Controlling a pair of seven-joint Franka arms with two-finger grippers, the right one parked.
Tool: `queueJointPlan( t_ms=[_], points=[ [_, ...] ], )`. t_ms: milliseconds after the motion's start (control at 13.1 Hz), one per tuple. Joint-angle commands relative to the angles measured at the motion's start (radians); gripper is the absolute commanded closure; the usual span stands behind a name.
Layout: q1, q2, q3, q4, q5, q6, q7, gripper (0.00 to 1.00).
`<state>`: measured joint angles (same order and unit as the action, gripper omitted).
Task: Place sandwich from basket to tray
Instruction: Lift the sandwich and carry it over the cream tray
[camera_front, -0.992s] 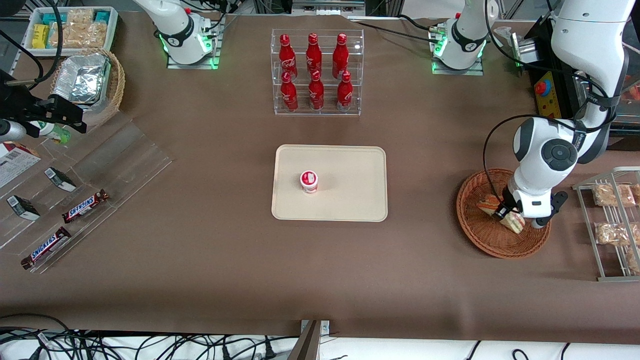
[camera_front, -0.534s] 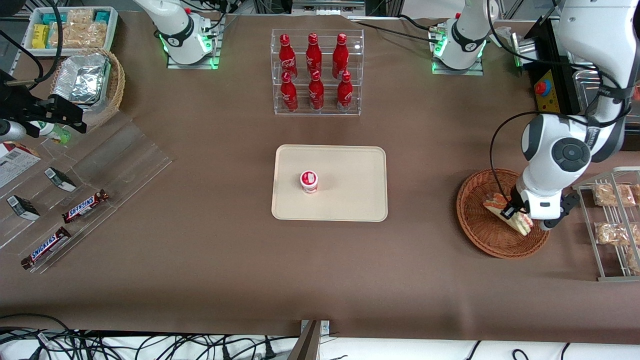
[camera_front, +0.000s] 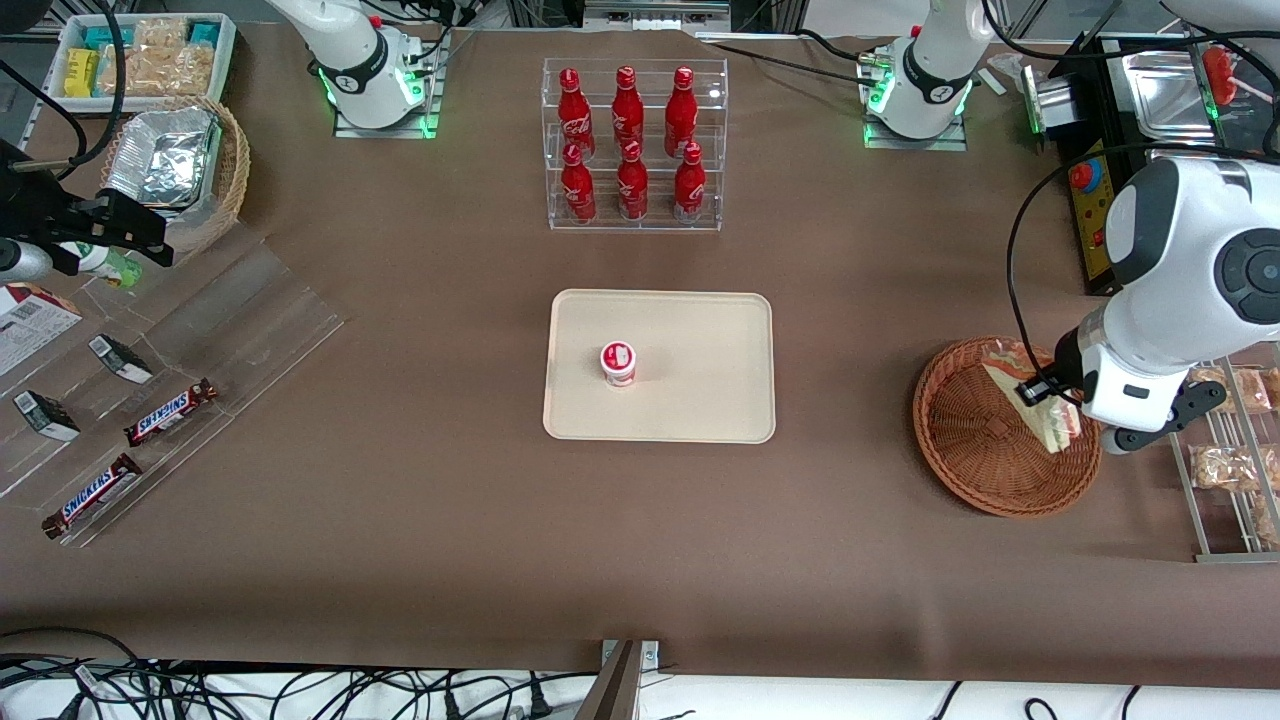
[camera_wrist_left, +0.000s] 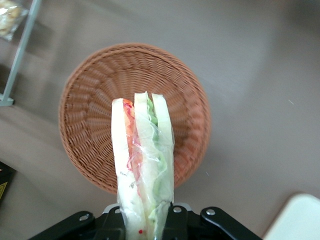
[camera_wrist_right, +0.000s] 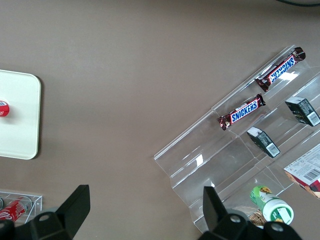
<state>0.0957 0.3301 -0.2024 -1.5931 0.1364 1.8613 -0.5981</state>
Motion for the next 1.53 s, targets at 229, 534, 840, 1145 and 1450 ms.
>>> queueJointPlan(
  t_ms=[229, 534, 840, 1145, 1450],
  points=[
    [-0.008, 0.026, -0.237, 0.070, -0.034, -0.054, 0.027, 1.00],
    [-0.092, 0.047, -0.321, 0.067, -0.024, -0.034, 0.029, 1.00],
    [-0.209, 0.108, -0.318, 0.058, 0.003, 0.073, 0.026, 1.00],
    [-0.240, 0.177, -0.315, 0.050, 0.037, 0.134, 0.012, 1.00],
    [-0.287, 0.289, -0.318, 0.050, 0.164, 0.229, -0.122, 1.00]
  ],
)
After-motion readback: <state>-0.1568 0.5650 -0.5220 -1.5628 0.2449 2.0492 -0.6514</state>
